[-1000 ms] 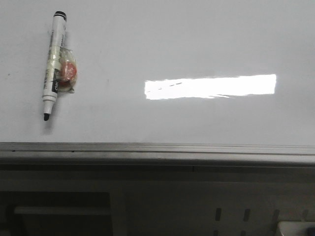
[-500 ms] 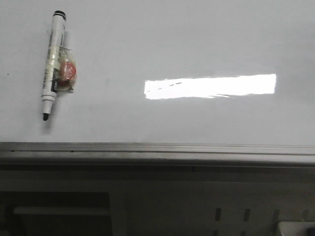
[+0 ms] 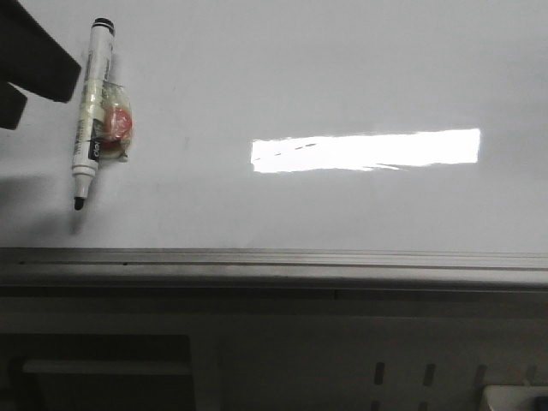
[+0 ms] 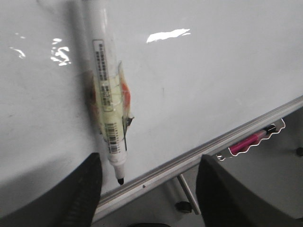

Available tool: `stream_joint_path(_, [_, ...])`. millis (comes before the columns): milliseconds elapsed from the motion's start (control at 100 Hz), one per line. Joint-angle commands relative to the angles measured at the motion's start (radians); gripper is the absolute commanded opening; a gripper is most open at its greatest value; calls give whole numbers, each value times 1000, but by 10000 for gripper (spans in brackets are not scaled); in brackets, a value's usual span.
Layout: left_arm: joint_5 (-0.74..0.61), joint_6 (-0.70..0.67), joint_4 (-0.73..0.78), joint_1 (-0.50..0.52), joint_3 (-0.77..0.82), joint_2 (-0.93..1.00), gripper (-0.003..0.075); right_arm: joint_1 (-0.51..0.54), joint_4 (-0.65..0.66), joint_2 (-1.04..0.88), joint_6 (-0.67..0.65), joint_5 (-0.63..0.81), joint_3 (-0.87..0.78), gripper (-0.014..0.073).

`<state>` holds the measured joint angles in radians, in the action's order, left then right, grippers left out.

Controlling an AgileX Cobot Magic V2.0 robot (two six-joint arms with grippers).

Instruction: Write number 3 on whiteboard

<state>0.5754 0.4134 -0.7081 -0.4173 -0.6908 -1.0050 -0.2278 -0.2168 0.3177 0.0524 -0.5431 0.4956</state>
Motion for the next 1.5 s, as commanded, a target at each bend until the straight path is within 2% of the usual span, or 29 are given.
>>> stream_joint_path(0, [-93,-36,4,-20,-37,-18,391,4,2,16,12,93,34,449])
stream_joint_path(130, [-100,-39,51,-20,-37,-71,384,4,2,16,12,98,34,449])
stream_joint_path(430, [-164,-39,51,-20,-37,-153,368,4,2,16,12,153,34,449])
stream_joint_path(550, [-164,-39,56,-20,-37,-178,259,4,2,21,12,153,42,449])
stream_joint_path(770, [-149,-39,44,-20,-42,-189,-18,-6,-2,80,19,147,142,449])
stream_joint_path(870, [-95,-23,39,-27,-72,-161,-20,-35,-73,135,156,87,234,449])
stream_joint_path(920, [-67,34,39,-40,-92,-135,-20,-61,-141,173,253,30,283,449])
stream_joint_path(1000, [-5,207,39,-88,-129,-79,-20,-106,-268,254,430,-87,359,449])
stream_joint_path(1090, [56,402,45,-154,-165,-18,-20,-169,-402,351,571,-223,442,449])
stream_joint_path(1230, [105,650,93,-261,-176,69,-20,-280,-497,473,735,-322,515,449])
stream_joint_path(1300, [118,703,145,-310,-176,99,-20,-360,-497,517,771,-322,537,449])
stream_joint_path(1490, [120,704,278,-396,-176,126,-20,-562,-422,622,773,-223,554,450])
